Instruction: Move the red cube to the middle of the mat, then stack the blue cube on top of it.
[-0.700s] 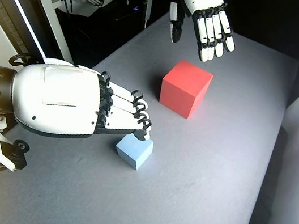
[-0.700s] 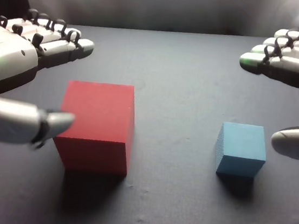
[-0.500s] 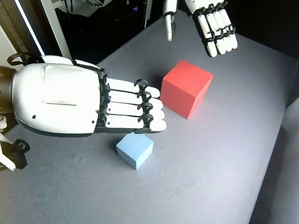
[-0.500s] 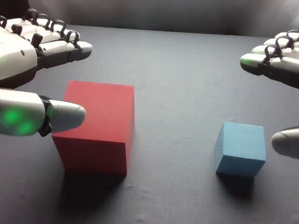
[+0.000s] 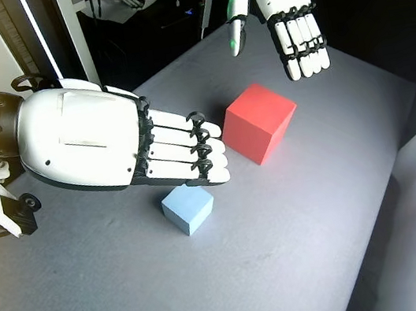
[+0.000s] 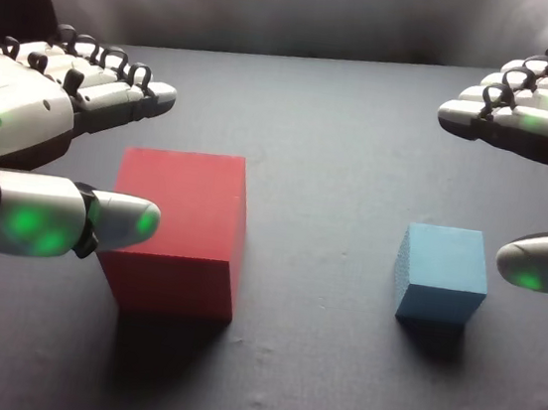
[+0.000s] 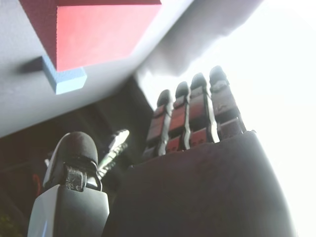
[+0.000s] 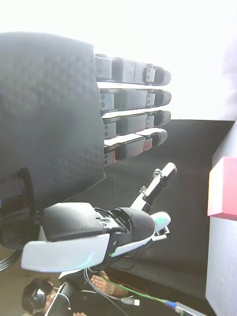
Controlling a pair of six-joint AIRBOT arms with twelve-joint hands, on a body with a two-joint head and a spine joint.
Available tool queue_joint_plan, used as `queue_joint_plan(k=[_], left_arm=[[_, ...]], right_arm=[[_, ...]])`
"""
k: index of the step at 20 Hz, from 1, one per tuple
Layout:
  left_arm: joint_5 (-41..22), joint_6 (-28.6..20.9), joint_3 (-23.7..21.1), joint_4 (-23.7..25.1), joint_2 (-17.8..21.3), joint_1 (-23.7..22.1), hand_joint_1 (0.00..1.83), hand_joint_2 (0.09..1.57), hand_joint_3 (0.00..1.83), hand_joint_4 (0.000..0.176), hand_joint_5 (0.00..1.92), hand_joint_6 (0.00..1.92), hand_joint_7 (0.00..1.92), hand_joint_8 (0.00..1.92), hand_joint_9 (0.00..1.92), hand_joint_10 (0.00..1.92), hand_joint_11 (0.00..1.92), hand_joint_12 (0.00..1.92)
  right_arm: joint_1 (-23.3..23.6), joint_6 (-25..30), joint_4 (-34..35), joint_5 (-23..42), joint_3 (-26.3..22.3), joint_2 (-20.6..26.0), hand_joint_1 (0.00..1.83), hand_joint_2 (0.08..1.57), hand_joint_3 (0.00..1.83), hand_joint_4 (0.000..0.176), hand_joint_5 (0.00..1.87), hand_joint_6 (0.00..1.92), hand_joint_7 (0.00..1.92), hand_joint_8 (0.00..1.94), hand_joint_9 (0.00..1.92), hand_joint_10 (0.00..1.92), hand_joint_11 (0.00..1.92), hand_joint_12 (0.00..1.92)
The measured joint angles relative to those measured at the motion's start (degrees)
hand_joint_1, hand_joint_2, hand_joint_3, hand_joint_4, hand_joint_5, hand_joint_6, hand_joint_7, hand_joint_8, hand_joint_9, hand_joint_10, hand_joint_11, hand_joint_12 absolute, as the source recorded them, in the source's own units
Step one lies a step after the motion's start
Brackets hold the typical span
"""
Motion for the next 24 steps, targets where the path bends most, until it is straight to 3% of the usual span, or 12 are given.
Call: queue_joint_plan(k=[2, 5, 9, 12, 13, 17, 19, 24], left_arm=[[-0.28, 3.17, -0.46, -3.21, 0.0, 0.0, 0.0, 1.25, 0.01, 0.0, 0.05, 0.02, 0.04, 0.01, 0.02, 0.01, 0.02, 0.01], [-0.24, 3.78, -0.48, -3.85, -0.07, 0.02, 0.0, 1.24, 0.01, 0.0, 0.01, 0.0, 0.02, 0.0, 0.0, 0.0, 0.0, 0.0], [-3.58, 4.26, -0.48, -6.27, -3.28, 1.73, 0.0, 1.2, 0.0, 0.0, 0.05, 0.01, 0.05, 0.01, 0.04, 0.01, 0.06, 0.04], [-5.62, 6.88, -0.48, -9.33, -5.73, 1.97, 0.0, 1.2, 0.0, 0.0, 0.02, 0.0, 0.01, 0.0, 0.0, 0.0, 0.0, 0.01], [-6.6, 7.52, -0.48, -10.01, -6.43, 2.05, 0.12, 1.16, 0.0, 0.0, 0.0, 0.0, 0.0, 0.0, 0.0, 0.0, 0.0, 0.0], [-9.2, 9.44, -0.39, -12.2, -8.96, 2.16, 1.1, 0.83, 0.0, 0.0, 0.0, 0.0, 0.0, 0.0, 0.0, 0.0, 0.0, 0.0], [-9.46, 10.58, 0.15, -13.09, -10.47, 2.38, 1.18, 0.86, 0.0, 0.0, 0.0, 0.0, 0.0, 0.0, 0.0, 0.0, 0.0, 0.0], [-11.37, 14.53, 0.79, -18.29, -12.96, 2.45, 1.09, 0.91, 0.01, 0.0, 0.0, 0.0, 0.0, 0.0, 0.0, 0.0, 0.0, 0.0]], right_arm=[[0.0, -0.04, 0.0, -0.02, 0.0, 0.0, 0.0, 1.19, 0.0, 0.0, 0.0, 0.0, 0.01, 0.0, 0.0, 0.0, 0.0, 0.0], [0.0, -0.24, 0.0, 0.09, 0.0, -0.02, 0.0, 1.2, 0.01, 0.0, 0.0, 0.0, 0.0, 0.0, 0.0, 0.0, 0.0, 0.0], [0.0, -0.26, 0.0, 0.13, 0.0, 0.0, 0.0, 1.21, 0.01, 0.0, 0.02, 0.01, 0.02, 0.01, 0.0, 0.0, 0.0, 0.0], [0.0, -0.31, 0.0, 0.09, 0.0, -0.07, 0.0, 1.22, 0.01, 0.0, 0.04, 0.01, 0.04, 0.01, 0.01, 0.0, 0.0, 0.0], [0.0, -0.28, 0.0, 0.07, 0.0, -0.07, 0.0, 1.22, 0.01, 0.0, 0.04, 0.01, 0.04, 0.01, 0.01, 0.01, 0.0, 0.0], [0.0, -0.28, 0.02, 0.13, 0.0, -0.09, 0.0, 1.23, 0.01, 0.0, 0.06, 0.01, 0.05, 0.01, 0.03, 0.01, 0.02, 0.01], [0.0, -0.28, 0.02, 0.09, 0.0, -0.07, 0.0, 1.23, 0.01, 0.0, 0.05, 0.01, 0.05, 0.01, 0.03, 0.01, 0.02, 0.01], [0.0, -0.31, 0.0, 0.11, 0.0, -0.11, 0.0, 1.21, 0.0, 0.0, 0.04, 0.0, 0.05, 0.0, 0.03, 0.01, 0.01, 0.02]])
